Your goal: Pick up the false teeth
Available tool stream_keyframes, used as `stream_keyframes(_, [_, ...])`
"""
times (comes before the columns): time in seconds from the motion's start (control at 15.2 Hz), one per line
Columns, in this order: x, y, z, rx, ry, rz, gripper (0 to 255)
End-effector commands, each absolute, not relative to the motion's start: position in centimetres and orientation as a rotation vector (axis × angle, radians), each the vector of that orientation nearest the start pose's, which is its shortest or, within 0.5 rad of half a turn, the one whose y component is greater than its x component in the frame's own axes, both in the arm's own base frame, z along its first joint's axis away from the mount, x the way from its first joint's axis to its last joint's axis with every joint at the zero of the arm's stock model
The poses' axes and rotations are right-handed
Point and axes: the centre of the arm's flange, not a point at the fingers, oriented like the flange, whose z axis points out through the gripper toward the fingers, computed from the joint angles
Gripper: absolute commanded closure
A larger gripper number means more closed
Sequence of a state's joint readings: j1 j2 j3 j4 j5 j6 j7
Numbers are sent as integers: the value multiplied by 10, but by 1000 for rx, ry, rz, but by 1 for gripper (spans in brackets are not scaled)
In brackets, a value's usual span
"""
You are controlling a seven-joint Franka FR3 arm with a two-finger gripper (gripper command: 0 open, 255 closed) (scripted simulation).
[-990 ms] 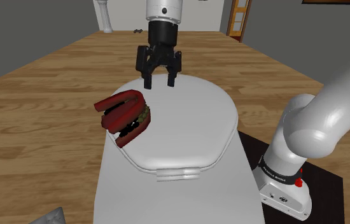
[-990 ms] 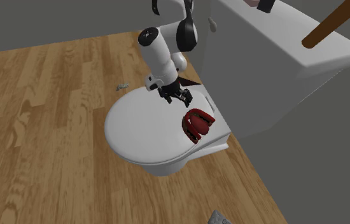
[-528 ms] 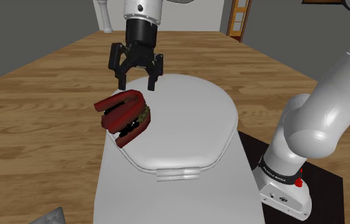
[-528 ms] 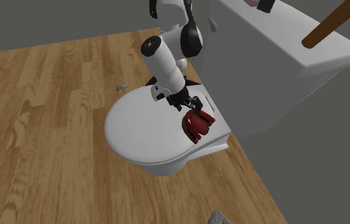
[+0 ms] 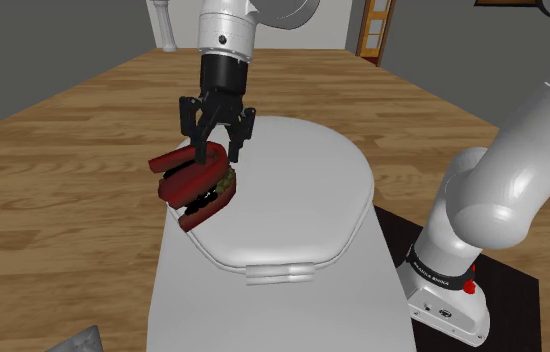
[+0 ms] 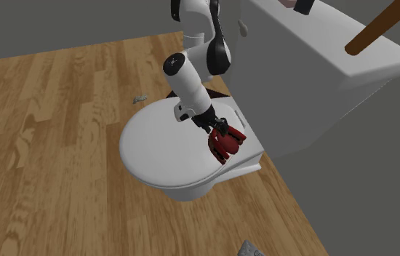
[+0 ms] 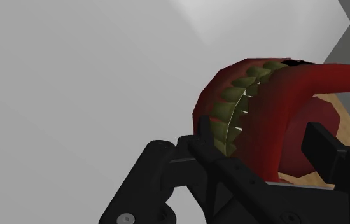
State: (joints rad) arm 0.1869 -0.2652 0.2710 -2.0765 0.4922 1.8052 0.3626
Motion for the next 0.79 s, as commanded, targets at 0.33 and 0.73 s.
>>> stream_keyframes(0.33, [410, 258, 540, -2762, 47, 242, 255])
stream_keyframes(0.73, [410, 258, 556, -2762, 47, 242, 255])
